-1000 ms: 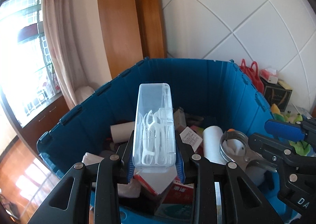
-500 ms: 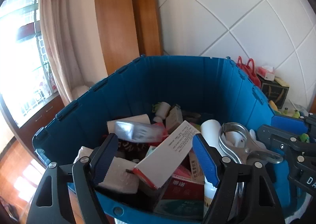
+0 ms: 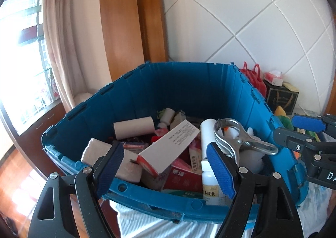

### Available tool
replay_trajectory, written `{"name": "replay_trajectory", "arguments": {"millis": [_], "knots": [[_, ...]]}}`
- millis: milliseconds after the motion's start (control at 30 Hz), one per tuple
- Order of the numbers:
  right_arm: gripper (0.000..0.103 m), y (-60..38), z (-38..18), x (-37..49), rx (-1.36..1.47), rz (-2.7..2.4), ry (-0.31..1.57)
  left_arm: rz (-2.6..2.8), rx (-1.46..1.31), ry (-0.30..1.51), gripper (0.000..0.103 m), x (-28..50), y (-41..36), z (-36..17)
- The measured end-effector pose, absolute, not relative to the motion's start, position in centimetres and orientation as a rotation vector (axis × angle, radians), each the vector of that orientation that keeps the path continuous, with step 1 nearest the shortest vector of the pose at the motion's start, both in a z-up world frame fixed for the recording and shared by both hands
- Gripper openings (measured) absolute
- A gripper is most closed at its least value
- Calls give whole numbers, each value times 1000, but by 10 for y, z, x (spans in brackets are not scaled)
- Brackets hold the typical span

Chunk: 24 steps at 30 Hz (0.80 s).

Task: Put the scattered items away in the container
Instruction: 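Lower the floss case and metal clip into the crate and open both tools, then withdraw both tools from the crate back toward the table pile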

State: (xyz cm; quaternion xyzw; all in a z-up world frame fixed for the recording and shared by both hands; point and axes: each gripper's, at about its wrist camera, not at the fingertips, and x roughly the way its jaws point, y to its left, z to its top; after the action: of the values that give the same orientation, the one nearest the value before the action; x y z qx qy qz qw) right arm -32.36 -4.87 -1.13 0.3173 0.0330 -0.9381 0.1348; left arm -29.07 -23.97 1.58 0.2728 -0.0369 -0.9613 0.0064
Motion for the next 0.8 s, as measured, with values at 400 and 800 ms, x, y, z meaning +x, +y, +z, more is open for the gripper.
{"name": "replay_trajectory", "arguments": {"millis": [400,800], "knots": [[102,-29,-6,-310,886,-2785,74,-3038,852,-138,84,-284,-218,21],[103,60,-2,-279,886,-2926,-34,-3177,769,-207,84,-260,-127,46]]}}
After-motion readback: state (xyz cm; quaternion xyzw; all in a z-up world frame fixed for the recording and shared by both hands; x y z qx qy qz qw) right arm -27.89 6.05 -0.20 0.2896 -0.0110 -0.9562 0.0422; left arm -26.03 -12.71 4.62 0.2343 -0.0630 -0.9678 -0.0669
